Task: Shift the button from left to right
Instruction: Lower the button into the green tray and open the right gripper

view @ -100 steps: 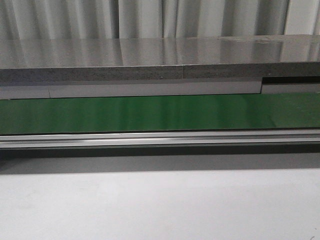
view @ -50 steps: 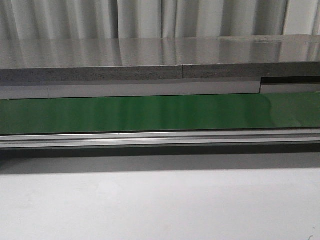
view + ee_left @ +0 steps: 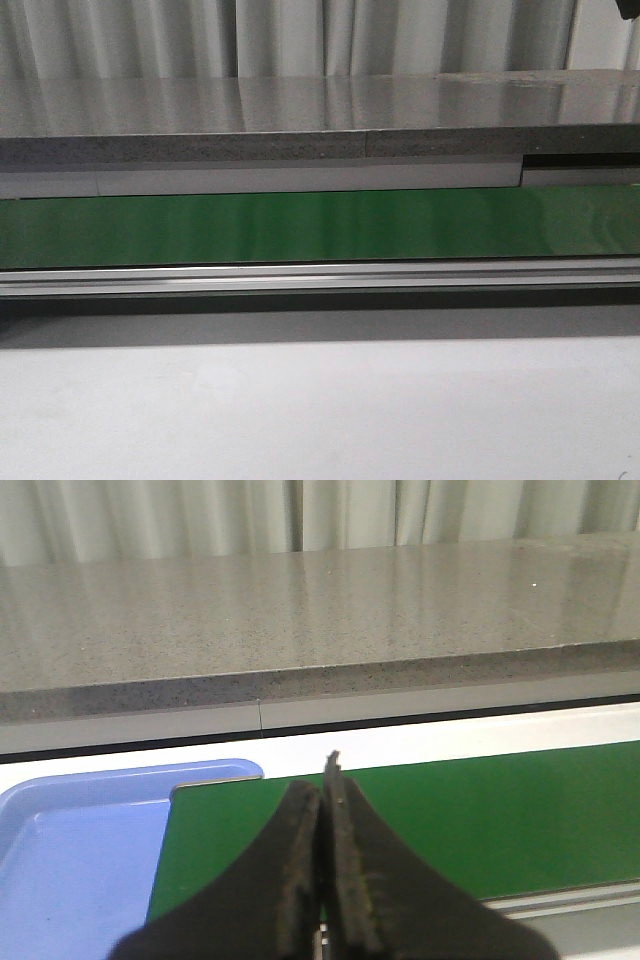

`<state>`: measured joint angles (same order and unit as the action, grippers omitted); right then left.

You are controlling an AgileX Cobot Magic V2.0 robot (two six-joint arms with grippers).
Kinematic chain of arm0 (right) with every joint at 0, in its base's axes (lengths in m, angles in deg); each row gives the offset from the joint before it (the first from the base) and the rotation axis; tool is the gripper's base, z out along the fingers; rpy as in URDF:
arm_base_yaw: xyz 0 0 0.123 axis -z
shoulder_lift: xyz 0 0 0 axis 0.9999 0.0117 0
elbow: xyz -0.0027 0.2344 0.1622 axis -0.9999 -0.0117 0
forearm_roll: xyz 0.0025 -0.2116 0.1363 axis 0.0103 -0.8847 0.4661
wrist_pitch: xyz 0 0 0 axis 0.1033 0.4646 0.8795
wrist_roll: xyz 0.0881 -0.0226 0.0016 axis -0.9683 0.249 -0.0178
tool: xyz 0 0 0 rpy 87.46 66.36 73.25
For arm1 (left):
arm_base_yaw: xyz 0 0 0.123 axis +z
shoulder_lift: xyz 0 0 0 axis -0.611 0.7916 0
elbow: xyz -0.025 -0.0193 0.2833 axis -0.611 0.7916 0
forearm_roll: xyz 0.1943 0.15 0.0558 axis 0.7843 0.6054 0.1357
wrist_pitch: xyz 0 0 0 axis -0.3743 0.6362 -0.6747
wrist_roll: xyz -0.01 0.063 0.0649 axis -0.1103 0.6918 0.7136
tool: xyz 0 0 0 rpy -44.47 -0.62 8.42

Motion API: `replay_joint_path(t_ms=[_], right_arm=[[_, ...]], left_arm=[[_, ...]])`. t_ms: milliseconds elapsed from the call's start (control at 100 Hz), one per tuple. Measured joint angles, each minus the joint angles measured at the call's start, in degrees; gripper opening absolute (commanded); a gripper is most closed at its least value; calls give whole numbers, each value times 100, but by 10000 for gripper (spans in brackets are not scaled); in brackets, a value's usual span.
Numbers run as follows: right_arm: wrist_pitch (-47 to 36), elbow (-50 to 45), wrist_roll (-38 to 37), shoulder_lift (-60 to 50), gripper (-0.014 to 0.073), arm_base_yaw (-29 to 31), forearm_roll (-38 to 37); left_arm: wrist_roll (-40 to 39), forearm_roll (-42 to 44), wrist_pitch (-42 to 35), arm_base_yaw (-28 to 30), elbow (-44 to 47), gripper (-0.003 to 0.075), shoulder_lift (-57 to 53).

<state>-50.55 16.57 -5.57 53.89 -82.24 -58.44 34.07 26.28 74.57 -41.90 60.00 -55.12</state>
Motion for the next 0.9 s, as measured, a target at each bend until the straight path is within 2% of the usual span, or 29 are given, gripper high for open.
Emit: replay_joint_path(t_ms=[170,460,740,900], right_arm=[[-576,-1022,0,-854,539,-228,24],[-779,-2428,0,-2484,539,-293,37],[-688,-3086,0,-3927,539,-293,125],[-231,-3197,0,-4583,539,-293,179]], left_arm=[[0,0,0,0,0,-20,0],[0,0,0,0,0,-20,0],[0,0,0,0,0,-20,0],[0,0,0,0,0,-20,0]])
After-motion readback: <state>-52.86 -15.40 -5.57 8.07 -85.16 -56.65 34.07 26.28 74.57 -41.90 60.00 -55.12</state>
